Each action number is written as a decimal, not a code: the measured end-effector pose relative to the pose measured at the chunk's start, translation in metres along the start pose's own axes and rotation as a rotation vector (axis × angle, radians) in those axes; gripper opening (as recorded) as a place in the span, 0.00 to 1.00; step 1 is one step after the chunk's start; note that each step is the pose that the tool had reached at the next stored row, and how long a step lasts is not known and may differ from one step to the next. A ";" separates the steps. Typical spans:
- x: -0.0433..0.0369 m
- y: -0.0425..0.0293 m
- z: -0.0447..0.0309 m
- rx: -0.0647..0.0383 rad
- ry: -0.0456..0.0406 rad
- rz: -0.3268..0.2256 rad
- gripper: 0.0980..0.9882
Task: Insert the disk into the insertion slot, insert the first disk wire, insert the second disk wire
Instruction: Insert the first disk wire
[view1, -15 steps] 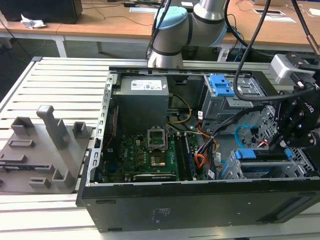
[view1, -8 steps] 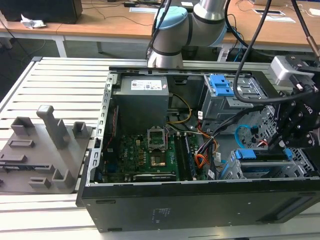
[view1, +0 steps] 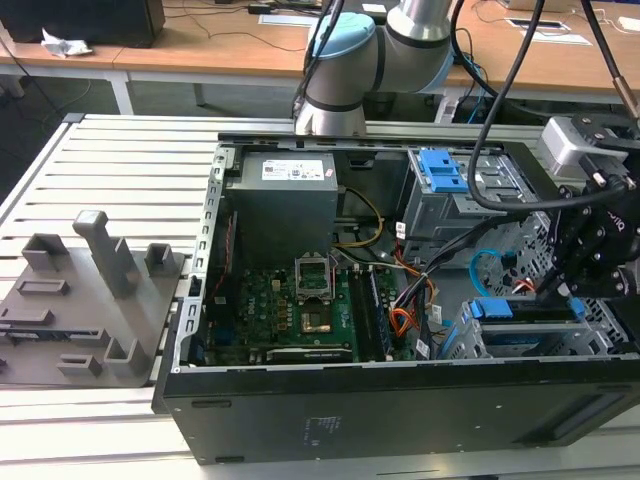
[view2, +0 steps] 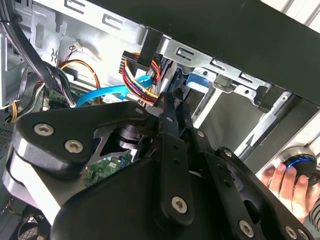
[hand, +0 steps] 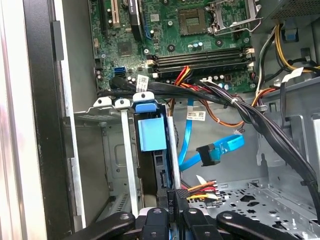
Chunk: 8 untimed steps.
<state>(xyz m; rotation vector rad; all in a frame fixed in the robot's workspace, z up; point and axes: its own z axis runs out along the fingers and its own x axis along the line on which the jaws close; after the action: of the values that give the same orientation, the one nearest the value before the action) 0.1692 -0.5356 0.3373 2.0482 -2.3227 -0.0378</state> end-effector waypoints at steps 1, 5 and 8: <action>0.0000 -0.0003 0.0002 0.000 0.0000 0.000 0.09; 0.0008 -0.0010 0.0012 0.000 -0.0003 -0.001 0.09; 0.0026 0.0004 0.0028 0.000 0.0004 -0.004 0.09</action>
<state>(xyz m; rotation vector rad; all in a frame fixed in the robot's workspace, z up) 0.1683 -0.5381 0.3346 2.0533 -2.3180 -0.0373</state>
